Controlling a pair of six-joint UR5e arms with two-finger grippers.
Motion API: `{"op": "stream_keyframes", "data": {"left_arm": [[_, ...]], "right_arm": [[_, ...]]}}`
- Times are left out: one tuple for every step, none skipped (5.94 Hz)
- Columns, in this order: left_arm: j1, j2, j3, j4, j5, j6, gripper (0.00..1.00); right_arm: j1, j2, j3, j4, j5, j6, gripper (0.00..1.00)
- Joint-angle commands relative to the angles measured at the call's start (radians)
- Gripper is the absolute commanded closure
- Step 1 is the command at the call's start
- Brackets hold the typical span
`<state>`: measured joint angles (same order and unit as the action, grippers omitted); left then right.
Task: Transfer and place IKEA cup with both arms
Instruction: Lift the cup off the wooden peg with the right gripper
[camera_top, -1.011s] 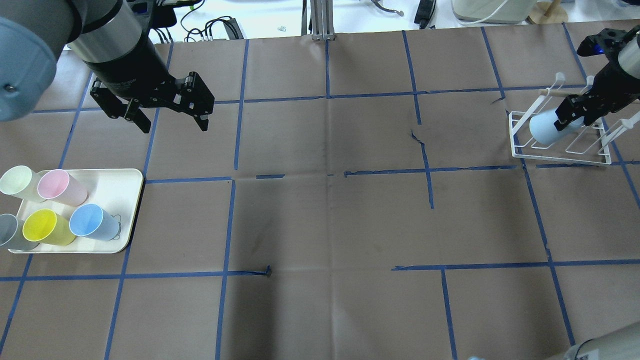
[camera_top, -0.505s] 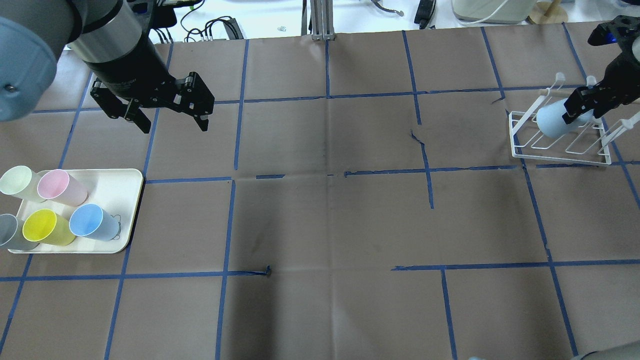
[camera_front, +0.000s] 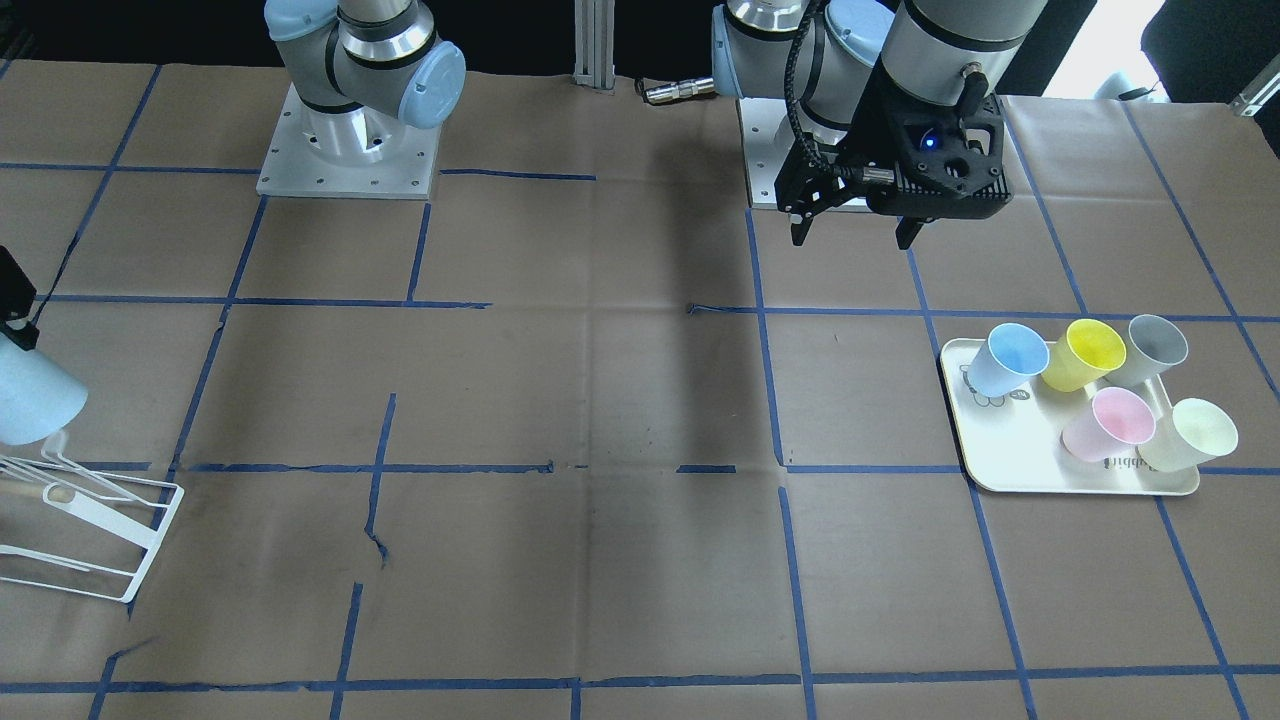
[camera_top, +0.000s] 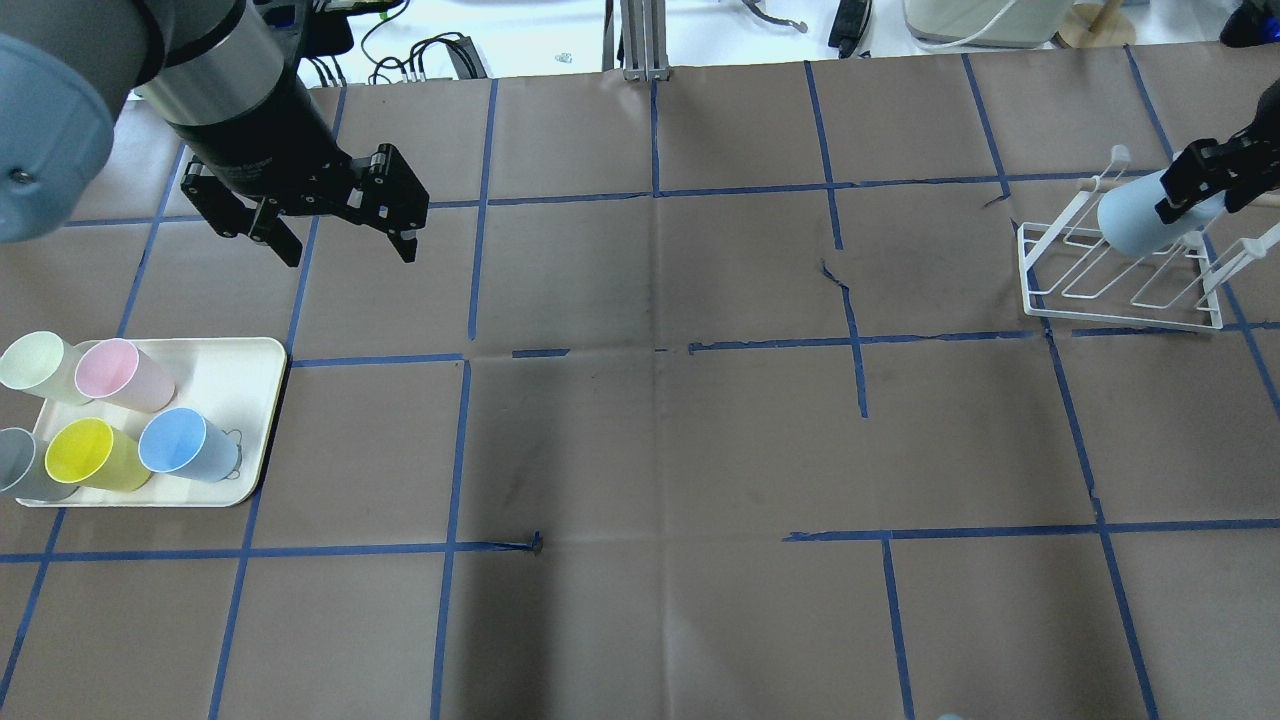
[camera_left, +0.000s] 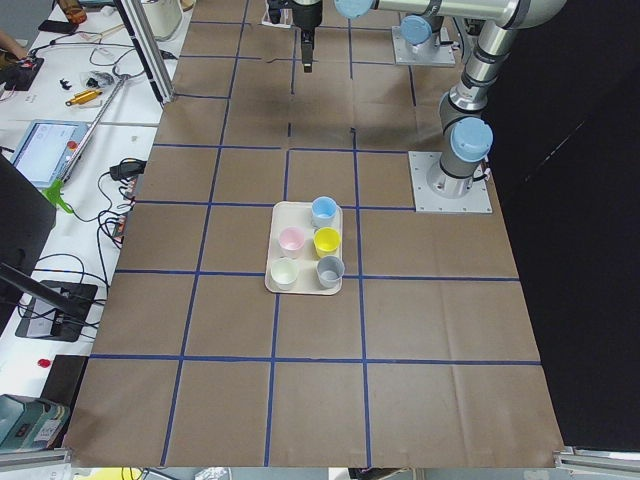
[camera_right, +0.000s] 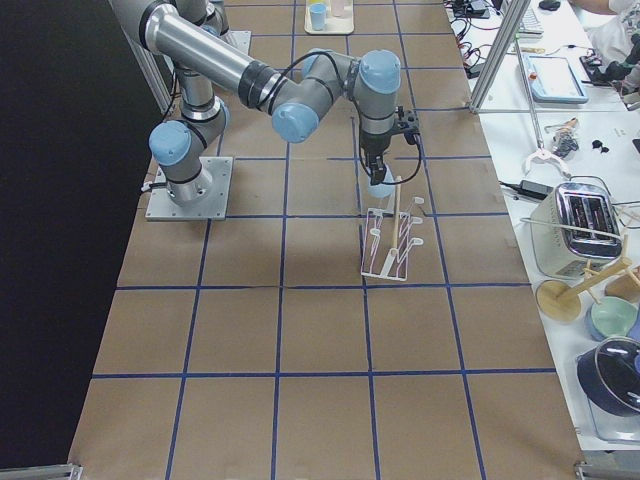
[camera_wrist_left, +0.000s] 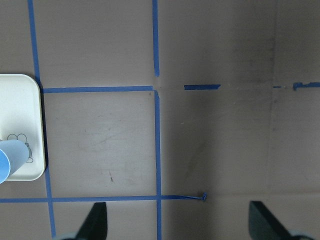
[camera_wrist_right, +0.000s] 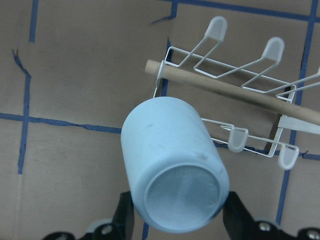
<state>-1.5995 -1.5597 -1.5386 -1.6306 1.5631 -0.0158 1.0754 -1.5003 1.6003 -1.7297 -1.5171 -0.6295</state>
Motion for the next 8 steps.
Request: {"op": "stream_keyframes", "data": {"left_arm": [[0.001, 0.001, 0.0, 0.0, 0.0, 0.003, 0.02], [0.003, 0.001, 0.0, 0.0, -0.002, 0.02, 0.02], [0.013, 0.004, 0.003, -0.002, -0.006, 0.052, 0.02], [0.029, 0.013, 0.011, -0.014, -0.003, 0.201, 0.02], [0.085, 0.035, 0.012, -0.05, -0.049, 0.296, 0.02], [0.21, 0.065, 0.027, -0.139, -0.134, 0.35, 0.02], [0.345, 0.1, 0.023, -0.257, -0.32, 0.443, 0.02], [0.389, 0.108, -0.003, -0.334, -0.465, 0.473, 0.02]], "right_arm": [[0.001, -0.069, -0.118, 0.321, 0.085, 0.002, 0.75], [0.003, -0.066, -0.155, 0.493, 0.207, 0.002, 0.75], [0.005, -0.058, -0.151, 0.659, 0.371, -0.001, 0.75], [0.011, -0.055, -0.143, 0.793, 0.538, -0.019, 0.74], [0.017, -0.035, -0.116, 0.946, 0.73, -0.129, 0.74], [0.023, -0.019, -0.061, 1.037, 0.829, -0.273, 0.74], [0.049, -0.003, 0.019, 1.105, 0.909, -0.433, 0.74], [0.101, 0.003, 0.091, 1.159, 1.037, -0.543, 0.74]]}}
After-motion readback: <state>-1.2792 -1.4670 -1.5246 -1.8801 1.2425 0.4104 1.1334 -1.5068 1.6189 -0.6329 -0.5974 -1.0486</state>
